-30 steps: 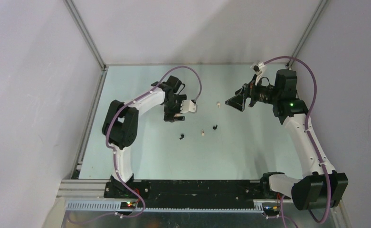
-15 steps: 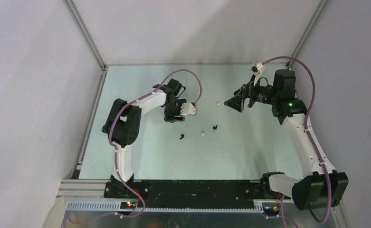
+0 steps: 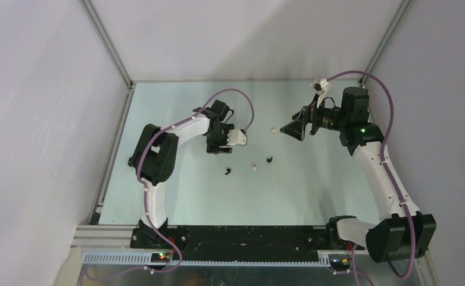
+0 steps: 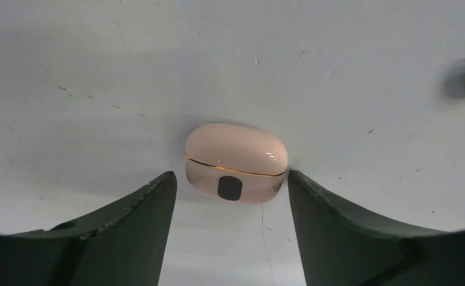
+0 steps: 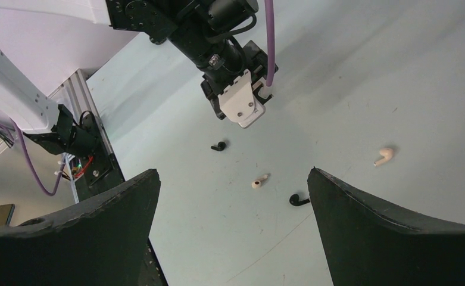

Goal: Insert the wireless bluetooth earbuds into the charging case
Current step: Pick up the charging case from the center of the board.

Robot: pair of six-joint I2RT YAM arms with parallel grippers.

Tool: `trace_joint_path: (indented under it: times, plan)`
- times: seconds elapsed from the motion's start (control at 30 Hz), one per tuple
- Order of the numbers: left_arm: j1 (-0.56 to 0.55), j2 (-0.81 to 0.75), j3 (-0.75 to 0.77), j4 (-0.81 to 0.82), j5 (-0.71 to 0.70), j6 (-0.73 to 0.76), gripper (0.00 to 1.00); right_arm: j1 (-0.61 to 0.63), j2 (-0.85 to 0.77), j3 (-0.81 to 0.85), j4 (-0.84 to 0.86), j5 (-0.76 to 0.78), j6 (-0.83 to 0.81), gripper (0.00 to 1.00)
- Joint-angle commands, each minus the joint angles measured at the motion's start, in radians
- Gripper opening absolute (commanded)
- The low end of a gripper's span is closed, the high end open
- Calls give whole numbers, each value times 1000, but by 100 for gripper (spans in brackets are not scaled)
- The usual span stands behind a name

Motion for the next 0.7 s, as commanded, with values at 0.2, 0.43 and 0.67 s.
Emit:
trace_joint_path:
  times: [0.2,0.43,0.67]
  plan:
    - [-21,12,23,-10,-32,-8,54,23,11,3,22,6,-30,100]
    - [-25,-2,23,-6,-32,-48,39,33,23,3,20,12,-32,100]
    - [-25,-102,-60,99,39,-137,39,31,112,2,96,45,118,100]
